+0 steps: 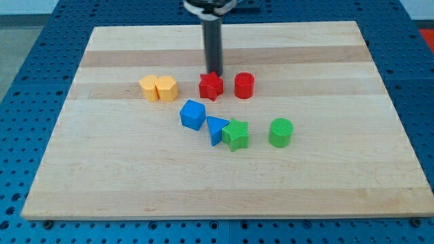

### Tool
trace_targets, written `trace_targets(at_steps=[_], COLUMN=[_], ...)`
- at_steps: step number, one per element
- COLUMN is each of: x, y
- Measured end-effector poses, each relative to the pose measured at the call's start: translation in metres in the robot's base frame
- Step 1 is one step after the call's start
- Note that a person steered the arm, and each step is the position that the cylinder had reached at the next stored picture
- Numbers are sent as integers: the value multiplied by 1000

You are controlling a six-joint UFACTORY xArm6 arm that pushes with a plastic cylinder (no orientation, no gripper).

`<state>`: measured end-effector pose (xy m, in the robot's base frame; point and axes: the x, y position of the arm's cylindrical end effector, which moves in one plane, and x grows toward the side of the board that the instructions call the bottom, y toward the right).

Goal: Move the red circle above the blue triangle

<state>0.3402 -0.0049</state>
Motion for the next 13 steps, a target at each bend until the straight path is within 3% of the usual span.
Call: trace_targets(at_steps=[2, 3, 4, 6, 13], x=[10, 52, 58, 29, 51], y=[111, 111, 109, 94, 54])
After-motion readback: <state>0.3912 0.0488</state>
